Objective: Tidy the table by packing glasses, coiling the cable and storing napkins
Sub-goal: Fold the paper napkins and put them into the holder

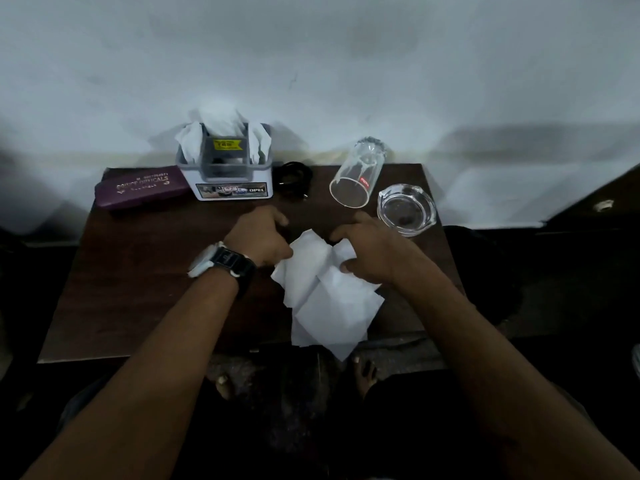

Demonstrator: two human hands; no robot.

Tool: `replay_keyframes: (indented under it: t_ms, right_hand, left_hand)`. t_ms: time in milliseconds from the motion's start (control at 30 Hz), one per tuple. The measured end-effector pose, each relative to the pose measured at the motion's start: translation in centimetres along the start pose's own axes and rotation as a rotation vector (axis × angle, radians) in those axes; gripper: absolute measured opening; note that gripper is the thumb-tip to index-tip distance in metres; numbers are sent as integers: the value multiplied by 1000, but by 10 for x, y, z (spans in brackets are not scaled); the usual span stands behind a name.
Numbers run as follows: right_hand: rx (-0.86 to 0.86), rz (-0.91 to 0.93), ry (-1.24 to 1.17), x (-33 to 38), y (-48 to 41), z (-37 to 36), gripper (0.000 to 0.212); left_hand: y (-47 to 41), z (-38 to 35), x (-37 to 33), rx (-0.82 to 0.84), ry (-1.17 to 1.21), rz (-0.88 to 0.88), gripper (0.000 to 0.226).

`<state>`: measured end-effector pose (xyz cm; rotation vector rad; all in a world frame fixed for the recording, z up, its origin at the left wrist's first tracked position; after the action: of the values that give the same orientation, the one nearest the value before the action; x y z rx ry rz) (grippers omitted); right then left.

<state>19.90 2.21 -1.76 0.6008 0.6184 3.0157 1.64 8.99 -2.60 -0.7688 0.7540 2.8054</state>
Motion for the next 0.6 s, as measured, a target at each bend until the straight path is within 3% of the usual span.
replay_keyframes:
  t_ms: [200,433,600]
  right_hand:
    - [-118,15,24,13,-4,5,31]
    - [-159,-35,34,30,-28,-7,39]
    - [-113,-71,-168,34,-41,-11,37]
  left_hand:
    - [1,3,11,54,-94,8,58]
    - [-2,3,10,19,-133,-33,61]
    - [-4,4,13,-23,-112,-71,60]
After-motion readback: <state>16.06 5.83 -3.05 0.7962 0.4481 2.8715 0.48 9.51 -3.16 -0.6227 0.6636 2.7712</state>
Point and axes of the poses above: each hand's wrist, its own y-axis away from the middle knuckle, its own z-axis out of the back of the hand, x = y × z, the point moved 5 cm from there along -y, towards the middle knuckle, and after that the axes turned 6 degrees about -y, right-handed, at the moved point
